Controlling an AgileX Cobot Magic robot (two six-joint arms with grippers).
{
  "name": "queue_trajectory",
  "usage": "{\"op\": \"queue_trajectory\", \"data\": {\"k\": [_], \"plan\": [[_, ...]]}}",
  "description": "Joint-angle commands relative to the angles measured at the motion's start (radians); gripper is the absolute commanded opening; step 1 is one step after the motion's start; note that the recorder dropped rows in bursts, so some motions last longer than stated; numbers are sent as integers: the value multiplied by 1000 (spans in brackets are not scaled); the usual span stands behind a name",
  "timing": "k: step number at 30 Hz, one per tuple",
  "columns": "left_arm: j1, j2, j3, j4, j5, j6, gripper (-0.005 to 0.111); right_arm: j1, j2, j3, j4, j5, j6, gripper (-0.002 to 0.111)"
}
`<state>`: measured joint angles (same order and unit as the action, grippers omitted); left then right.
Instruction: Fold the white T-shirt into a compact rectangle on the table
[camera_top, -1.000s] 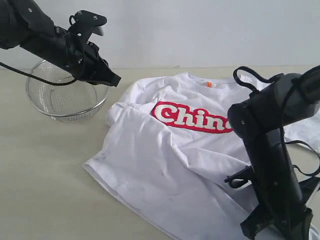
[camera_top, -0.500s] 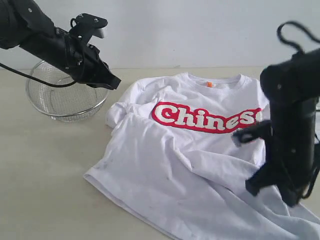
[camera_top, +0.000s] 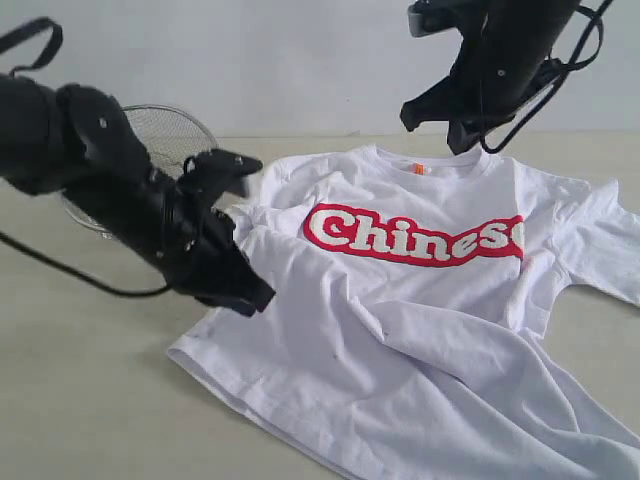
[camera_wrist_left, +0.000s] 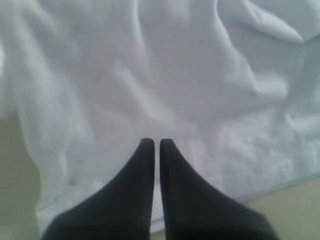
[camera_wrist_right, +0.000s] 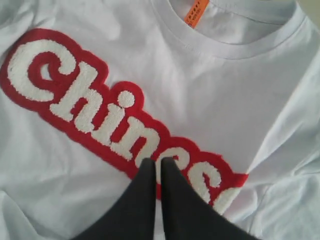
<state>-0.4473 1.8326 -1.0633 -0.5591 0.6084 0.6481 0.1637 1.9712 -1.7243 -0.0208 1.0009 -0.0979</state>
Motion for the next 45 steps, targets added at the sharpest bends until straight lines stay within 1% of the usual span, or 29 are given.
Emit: {"op": "queue_trajectory", "data": {"k": [1, 2, 6, 13, 18, 25, 30, 37, 40, 45], "plan": [[-31, -37, 126, -30, -145, -51, 5, -18, 143, -175, 57, 109, -70, 0], [-31, -35, 154, -30, -174, -51, 5, -15, 181, -215, 90, 121, -78, 0], [-31, -29, 175, -29, -178, -51, 5, -15, 300, -292, 123, 136, -98, 0], [-29, 8, 175, -27, -189, -58, 5, -15, 356, -310, 199, 139, -103, 0], [-29, 58, 175, -27, -152, -72, 5, -15, 356, -312, 197, 133, -128, 0], [-31, 63, 182, -27, -79, -93, 5, -15, 356, -312, 197, 115, -149, 0], [-42, 40, 269, -38, -80, -106, 5, -15, 356, -312, 195, 102, -153, 0], [-42, -42, 443, -97, -81, -103, 5, -15, 356, -312, 193, 109, -152, 0], [-42, -89, 493, -167, -48, -65, 5, -15, 367, -312, 193, 127, -152, 0], [-42, -167, 575, -354, -11, 61, 5, -15, 405, -312, 193, 151, -152, 0]]}}
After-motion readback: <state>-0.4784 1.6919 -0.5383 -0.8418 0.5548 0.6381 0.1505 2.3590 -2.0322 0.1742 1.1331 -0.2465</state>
